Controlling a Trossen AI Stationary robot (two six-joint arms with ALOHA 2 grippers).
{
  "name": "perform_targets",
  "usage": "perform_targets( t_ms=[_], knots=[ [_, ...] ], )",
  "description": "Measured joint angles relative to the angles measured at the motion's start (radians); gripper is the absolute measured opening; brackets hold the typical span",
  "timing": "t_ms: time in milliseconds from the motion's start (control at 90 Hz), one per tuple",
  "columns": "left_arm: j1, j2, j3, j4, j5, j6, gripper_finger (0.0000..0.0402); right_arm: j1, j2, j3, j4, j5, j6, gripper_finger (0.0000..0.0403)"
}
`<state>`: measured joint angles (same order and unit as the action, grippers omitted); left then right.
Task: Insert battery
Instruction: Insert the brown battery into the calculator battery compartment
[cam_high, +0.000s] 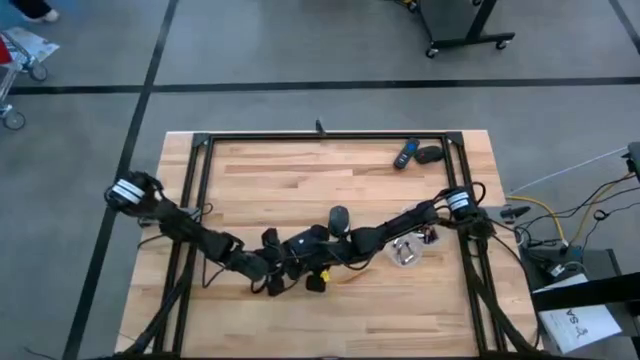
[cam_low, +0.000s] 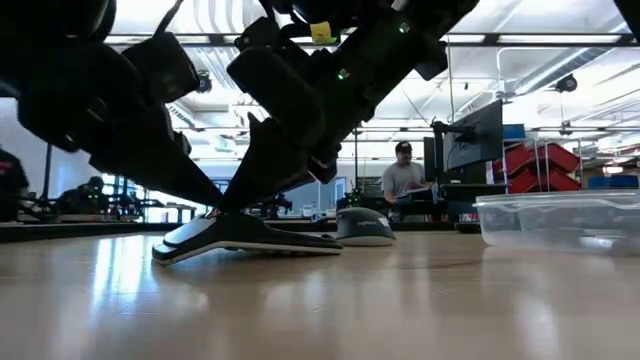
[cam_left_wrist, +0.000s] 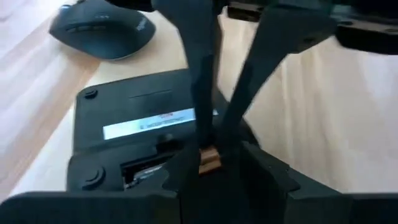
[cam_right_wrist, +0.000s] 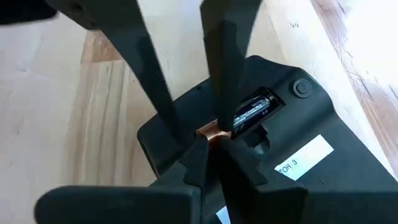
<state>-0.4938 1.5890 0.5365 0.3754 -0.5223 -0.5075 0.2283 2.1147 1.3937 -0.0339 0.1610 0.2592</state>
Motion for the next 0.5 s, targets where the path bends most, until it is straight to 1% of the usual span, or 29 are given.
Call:
perform_targets(
  t_ms=[189,500],
  knots=[
    [0.0,0.022,0.002,0.001,-0.038,-0.006,0.0097,0.002,-0.002,0.0,-0.015,0.001,-0.002,0.0018],
    [0.0,0.027,0.002,-0.035,-0.089,-0.007,0.0098,0.009,-0.002,-0.002,-0.016,0.005,-0.052,0.0018]
  ],
)
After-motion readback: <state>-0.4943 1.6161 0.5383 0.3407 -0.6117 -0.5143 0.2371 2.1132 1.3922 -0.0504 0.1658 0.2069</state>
